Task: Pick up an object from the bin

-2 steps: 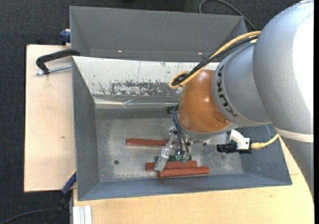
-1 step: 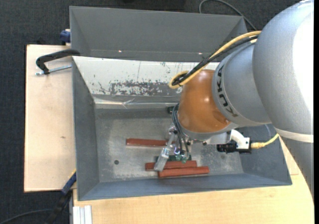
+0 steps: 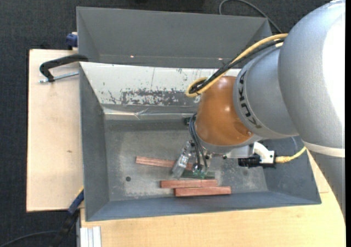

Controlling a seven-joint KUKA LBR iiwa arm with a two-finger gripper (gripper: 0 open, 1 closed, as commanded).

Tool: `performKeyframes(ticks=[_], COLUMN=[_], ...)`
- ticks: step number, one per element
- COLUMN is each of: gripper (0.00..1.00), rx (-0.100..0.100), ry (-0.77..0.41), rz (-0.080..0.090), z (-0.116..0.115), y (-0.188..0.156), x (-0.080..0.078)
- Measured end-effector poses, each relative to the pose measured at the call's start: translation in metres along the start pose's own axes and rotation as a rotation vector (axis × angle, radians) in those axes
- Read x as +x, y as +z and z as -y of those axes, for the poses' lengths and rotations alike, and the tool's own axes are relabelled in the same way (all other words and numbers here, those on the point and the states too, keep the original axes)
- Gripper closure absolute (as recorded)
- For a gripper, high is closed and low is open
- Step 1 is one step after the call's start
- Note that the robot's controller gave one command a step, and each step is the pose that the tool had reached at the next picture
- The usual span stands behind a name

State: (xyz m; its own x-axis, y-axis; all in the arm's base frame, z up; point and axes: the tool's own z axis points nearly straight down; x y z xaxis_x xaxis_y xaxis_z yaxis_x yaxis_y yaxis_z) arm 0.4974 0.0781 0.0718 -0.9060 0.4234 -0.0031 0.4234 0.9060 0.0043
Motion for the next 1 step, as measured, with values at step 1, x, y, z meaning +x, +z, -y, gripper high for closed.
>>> performKeyframes(ticks=[1], gripper=[1.0], rx=[-0.002], ry=[-0.001], rz=[0.005], z=[-0.0018], y=[-0.0542], x=[-0.0019])
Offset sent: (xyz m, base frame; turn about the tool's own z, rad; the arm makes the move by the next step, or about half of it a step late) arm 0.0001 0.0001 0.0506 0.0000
